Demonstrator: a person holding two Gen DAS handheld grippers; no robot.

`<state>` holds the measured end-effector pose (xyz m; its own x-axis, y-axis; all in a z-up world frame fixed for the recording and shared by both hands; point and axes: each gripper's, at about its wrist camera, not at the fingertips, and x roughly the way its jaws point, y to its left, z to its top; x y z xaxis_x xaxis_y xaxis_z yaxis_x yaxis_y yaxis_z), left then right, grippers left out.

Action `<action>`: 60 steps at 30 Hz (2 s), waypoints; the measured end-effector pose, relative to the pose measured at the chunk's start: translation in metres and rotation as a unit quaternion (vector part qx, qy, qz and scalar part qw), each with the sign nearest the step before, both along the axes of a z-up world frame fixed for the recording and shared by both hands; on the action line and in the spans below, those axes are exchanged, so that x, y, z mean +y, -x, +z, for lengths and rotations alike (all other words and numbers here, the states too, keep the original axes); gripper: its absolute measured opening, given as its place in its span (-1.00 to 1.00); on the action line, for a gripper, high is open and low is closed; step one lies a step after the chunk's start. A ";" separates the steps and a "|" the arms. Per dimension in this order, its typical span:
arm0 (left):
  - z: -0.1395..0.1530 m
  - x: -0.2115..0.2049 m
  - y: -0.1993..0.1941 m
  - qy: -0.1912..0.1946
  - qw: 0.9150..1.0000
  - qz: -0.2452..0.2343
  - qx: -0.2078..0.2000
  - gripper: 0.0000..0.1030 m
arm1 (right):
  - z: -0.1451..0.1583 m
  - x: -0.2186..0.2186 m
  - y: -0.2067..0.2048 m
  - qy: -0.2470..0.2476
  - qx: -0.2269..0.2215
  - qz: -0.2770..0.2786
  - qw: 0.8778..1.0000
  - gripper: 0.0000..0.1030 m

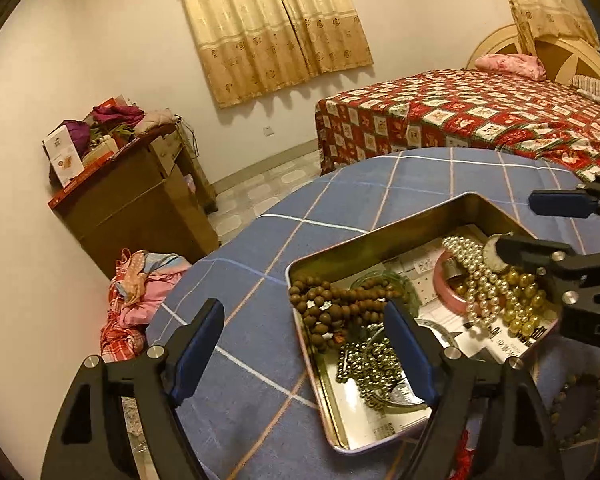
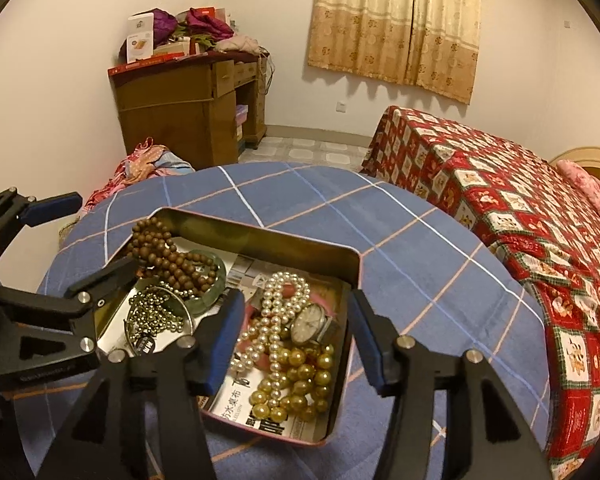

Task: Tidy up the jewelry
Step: 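Lower the pearls and the bangle into the tin box and open both grippers, then move both open grippers toward the wooden bead bracelet and the red cord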

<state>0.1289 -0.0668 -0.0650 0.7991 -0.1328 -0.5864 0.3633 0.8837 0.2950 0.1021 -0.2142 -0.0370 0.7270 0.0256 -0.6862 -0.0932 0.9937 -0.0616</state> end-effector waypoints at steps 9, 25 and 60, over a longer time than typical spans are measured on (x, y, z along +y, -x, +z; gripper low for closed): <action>-0.001 0.000 0.001 0.000 1.000 0.006 0.003 0.59 | 0.002 0.005 0.010 0.009 -0.005 0.002 1.000 0.23; 0.000 0.021 0.024 0.014 1.000 0.025 0.010 0.59 | 0.005 0.000 0.036 0.015 -0.013 -0.001 1.000 0.34; -0.048 0.043 0.094 0.040 0.994 0.059 0.084 0.59 | -0.048 -0.003 0.106 -0.003 0.070 -0.016 0.997 0.57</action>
